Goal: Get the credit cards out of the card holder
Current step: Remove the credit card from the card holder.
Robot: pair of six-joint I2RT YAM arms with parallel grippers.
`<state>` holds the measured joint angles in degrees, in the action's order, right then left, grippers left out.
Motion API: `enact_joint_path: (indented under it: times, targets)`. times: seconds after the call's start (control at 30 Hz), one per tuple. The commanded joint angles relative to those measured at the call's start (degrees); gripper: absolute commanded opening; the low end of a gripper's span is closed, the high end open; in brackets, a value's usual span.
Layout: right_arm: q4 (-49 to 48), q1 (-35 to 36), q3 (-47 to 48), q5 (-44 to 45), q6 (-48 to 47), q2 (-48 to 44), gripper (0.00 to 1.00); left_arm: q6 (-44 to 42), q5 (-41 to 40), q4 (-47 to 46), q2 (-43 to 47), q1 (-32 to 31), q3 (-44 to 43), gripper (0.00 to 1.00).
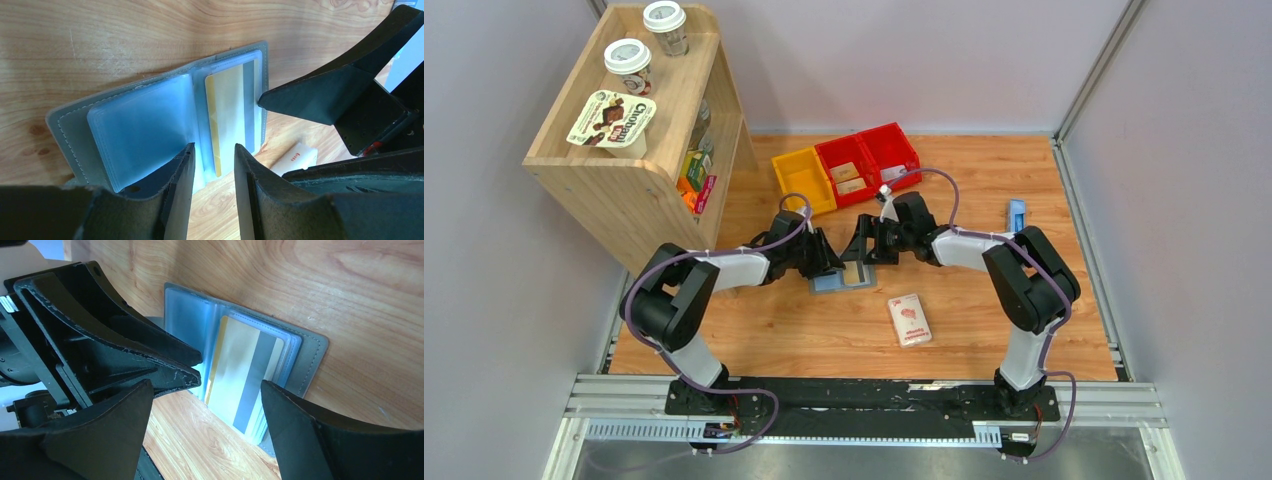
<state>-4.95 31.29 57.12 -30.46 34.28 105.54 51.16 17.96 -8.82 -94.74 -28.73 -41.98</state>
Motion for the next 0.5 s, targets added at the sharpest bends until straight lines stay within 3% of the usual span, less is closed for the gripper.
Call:
enact_joint_path:
  times: [0.0, 0.47]
  targets:
    - [0.38, -0.26, -1.57, 1.89, -0.36, -0.07, 0.86, 1.22, 1.73, -2.96, -1.58, 0.25, -1.44, 0.42]
    - [-0.23, -0.53, -2.28, 1.63, -0.09, 0.90, 0.86, 4.91, 4.81, -8.14, -4.75, 0.34, -2.14, 0.40]
